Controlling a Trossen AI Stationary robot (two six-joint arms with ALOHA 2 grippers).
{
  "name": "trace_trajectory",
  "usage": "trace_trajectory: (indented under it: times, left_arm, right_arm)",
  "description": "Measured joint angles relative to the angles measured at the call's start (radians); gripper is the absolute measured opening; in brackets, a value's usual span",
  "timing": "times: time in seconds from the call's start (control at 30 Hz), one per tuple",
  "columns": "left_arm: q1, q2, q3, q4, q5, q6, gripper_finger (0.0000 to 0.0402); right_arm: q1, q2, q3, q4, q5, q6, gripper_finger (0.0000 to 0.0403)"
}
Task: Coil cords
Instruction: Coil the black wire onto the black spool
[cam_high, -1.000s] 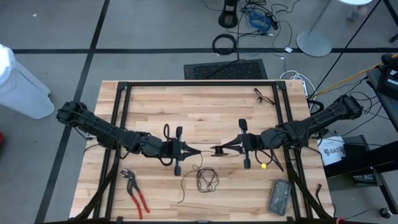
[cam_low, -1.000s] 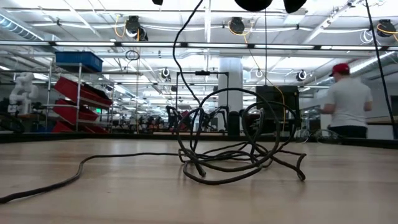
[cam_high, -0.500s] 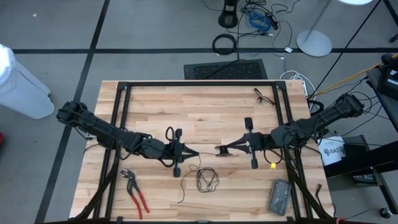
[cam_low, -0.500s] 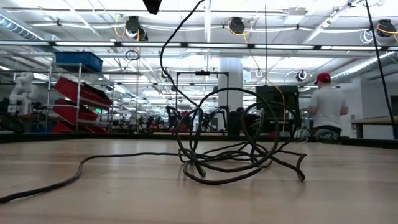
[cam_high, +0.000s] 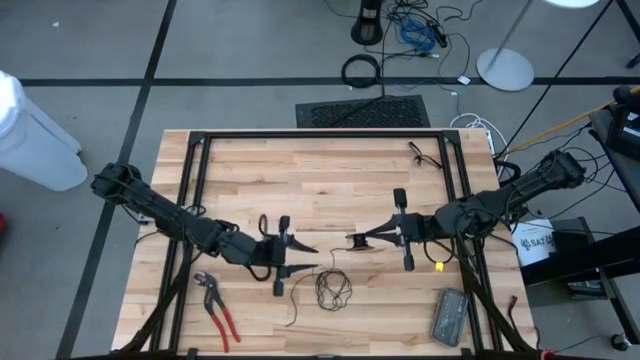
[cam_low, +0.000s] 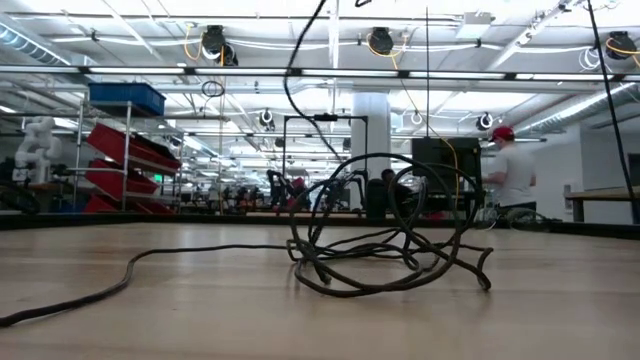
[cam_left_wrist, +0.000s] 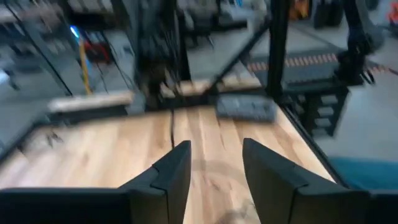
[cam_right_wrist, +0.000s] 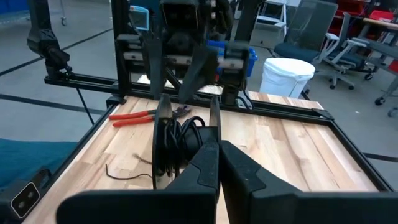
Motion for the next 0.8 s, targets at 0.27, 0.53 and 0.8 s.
trace_trajectory:
  times: [0.27, 0.53, 0.8]
  left_arm:
    - [-0.010, 0.027, 0.002, 0.254, -0.039, 0.149, 0.0153]
    - [-0.024, 0.154, 0.002, 0.447, -0.094, 0.339, 0.0153]
    - [-0.025, 0.215, 0.059, 0.442, -0.136, 0.362, 0.0153]
  right_arm:
    - [0.000, 0.000, 0.000, 0.010, -0.005, -0.035, 0.0000]
    - [0.000, 0.040, 0.000, 0.066, -0.005, -0.061, 0.0000]
    - [-0.001, 0.074, 0.000, 0.123, -0.005, -0.117, 0.0000]
